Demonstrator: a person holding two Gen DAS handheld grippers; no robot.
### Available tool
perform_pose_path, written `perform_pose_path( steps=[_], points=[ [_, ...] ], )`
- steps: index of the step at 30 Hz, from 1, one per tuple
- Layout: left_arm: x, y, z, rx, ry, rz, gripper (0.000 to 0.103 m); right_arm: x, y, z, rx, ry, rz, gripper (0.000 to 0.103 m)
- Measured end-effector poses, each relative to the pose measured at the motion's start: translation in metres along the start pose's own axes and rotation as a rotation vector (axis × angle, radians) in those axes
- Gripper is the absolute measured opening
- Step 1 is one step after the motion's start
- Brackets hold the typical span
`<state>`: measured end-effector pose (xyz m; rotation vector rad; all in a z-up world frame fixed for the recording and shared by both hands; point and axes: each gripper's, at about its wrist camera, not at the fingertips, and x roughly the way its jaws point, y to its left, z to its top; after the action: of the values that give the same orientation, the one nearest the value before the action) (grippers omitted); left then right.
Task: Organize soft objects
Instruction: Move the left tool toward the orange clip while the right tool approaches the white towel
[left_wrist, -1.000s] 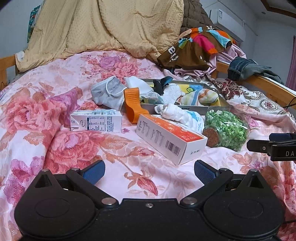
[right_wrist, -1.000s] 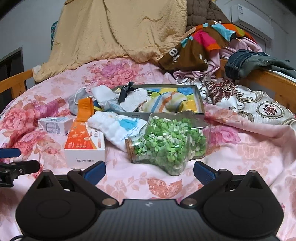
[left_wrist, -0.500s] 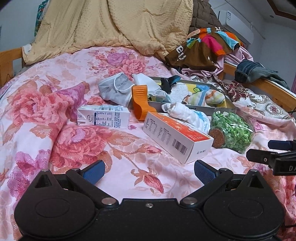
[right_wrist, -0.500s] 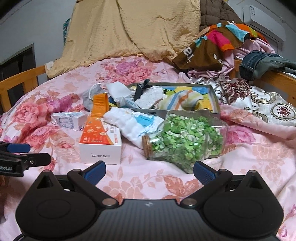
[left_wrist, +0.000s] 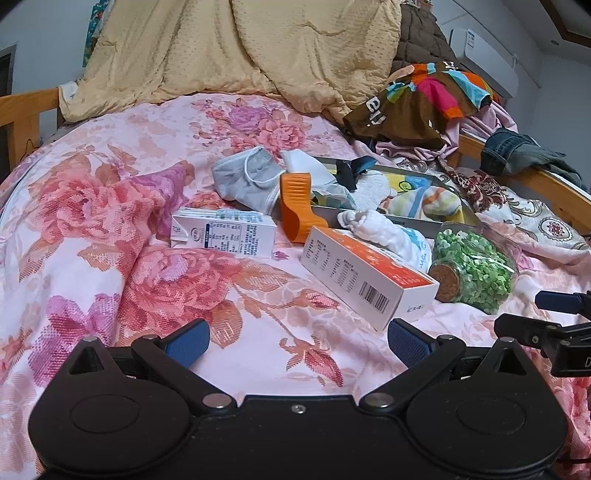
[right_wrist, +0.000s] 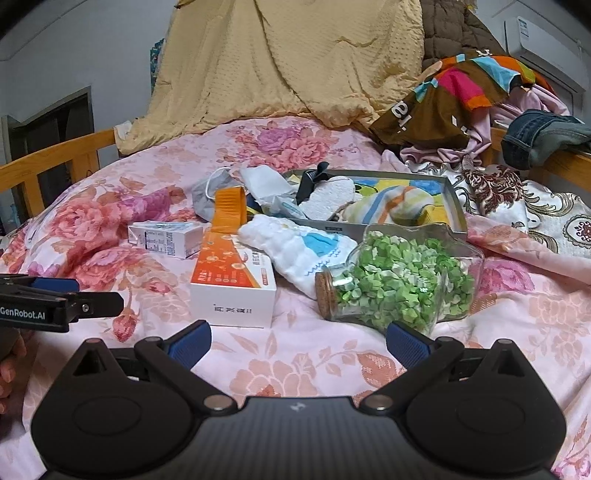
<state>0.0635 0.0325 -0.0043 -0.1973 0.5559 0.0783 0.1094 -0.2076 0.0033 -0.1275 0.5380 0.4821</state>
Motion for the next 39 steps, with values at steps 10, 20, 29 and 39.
perform_pose_path(
  steps=[10,20,29,39],
  points=[
    [-0.002,0.006,0.009,-0.012,-0.031,0.012,0.102,0.005,0.008,-0.001,-0.009,-0.017,0.03,0.103],
    [0.001,0.006,0.021,0.018,-0.057,0.014,0.102,0.013,0.015,0.006,-0.03,-0.055,0.039,0.103],
    [0.005,0.005,0.028,0.026,-0.062,0.021,0.102,0.018,0.009,0.017,0.003,-0.088,0.021,0.103],
    [0.005,0.008,0.047,0.026,-0.104,0.013,0.102,0.017,-0.001,0.034,0.029,-0.112,-0.021,0.103]
  ],
)
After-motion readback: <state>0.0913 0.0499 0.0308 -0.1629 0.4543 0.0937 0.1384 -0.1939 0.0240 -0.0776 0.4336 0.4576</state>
